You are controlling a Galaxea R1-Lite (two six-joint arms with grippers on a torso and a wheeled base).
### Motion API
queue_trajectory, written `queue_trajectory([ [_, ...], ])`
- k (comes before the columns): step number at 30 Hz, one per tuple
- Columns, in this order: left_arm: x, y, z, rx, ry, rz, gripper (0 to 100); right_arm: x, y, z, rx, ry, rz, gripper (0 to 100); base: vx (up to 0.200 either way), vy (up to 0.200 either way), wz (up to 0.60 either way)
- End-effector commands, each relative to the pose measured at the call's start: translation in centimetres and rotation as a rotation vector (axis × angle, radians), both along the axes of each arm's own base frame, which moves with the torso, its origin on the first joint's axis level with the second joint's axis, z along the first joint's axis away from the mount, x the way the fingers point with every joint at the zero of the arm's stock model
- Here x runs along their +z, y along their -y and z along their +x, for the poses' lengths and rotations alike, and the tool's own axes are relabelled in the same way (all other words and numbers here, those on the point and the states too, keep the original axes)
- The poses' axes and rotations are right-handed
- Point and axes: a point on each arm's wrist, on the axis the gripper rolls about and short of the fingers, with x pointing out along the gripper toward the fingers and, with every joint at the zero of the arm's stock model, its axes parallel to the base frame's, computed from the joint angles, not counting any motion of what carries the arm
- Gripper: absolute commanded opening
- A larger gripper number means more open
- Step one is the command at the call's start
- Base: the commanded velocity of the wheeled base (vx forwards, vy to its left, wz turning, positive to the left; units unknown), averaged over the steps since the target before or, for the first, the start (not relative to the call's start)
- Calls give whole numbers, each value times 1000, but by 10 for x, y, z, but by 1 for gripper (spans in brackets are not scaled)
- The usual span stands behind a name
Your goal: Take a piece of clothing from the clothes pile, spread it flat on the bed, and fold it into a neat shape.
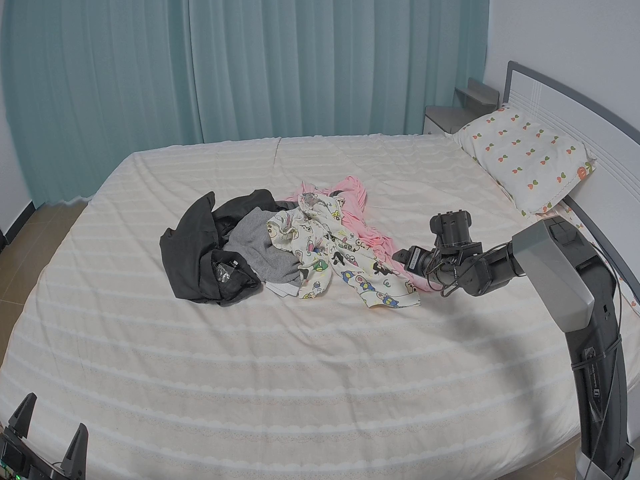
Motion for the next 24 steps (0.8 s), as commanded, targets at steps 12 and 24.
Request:
queue_trajectory([
  [12, -5, 0, 0, 1, -1, 0, 100, -48, -6, 2, 56, -3, -80, 100, 0, 0, 0],
  [24, -5, 0, 0, 0, -1, 0, 100, -68, -20, 8, 83, -2, -88, 100, 0, 0, 0],
])
